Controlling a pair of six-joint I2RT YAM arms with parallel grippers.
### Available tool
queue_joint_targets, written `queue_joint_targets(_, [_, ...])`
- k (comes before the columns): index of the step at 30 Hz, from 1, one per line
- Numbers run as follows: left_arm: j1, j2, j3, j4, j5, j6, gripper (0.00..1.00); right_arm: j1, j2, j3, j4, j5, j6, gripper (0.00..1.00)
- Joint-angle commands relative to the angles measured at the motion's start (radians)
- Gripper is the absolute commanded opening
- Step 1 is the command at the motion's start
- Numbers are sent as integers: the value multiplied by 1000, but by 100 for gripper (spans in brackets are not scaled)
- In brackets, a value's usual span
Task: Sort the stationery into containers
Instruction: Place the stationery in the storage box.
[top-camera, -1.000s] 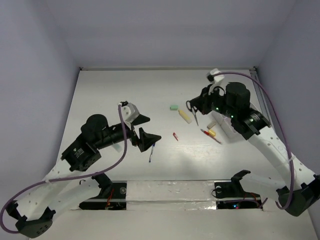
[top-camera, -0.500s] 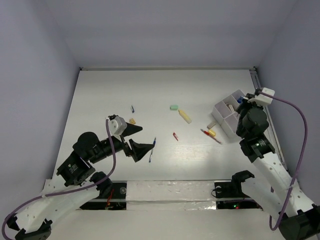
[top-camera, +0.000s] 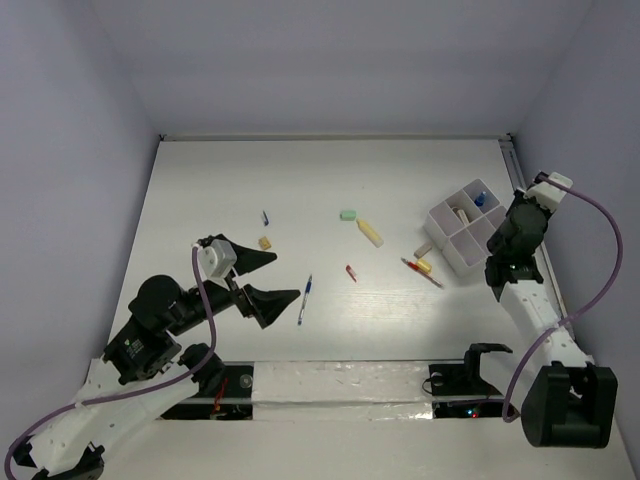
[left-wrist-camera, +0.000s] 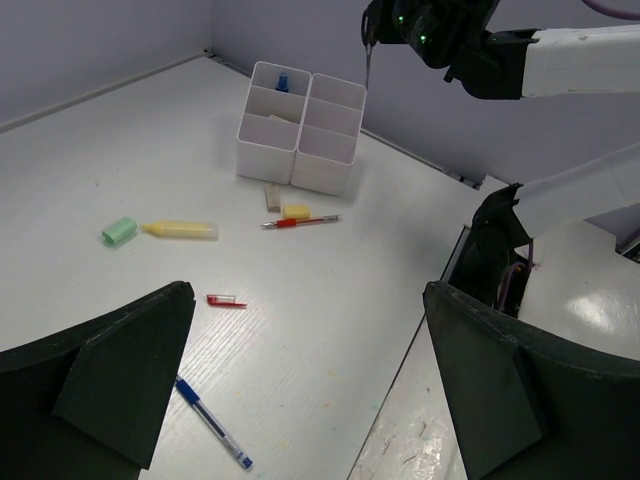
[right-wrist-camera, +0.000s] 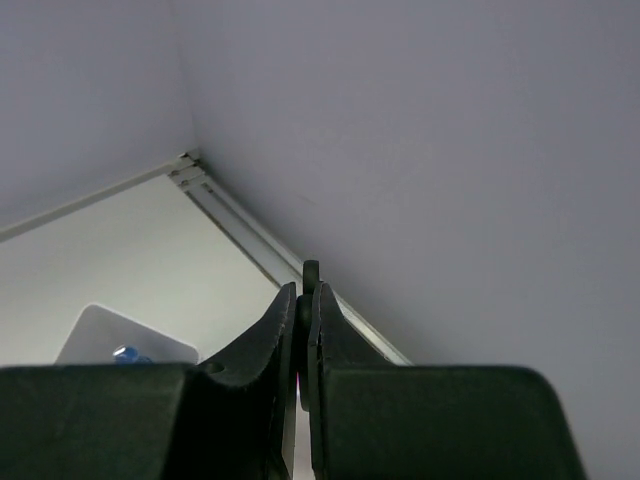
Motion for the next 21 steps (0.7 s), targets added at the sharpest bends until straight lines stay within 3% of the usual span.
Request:
queue_joint_targets(1, [3,-10,-4,48,-6,-6,99,-7,45,26,134,-66,8,0])
queue_joint_targets(21, [3,26,-7,48,-18,-3,99,-16,197,-37,306,-164,-43,0])
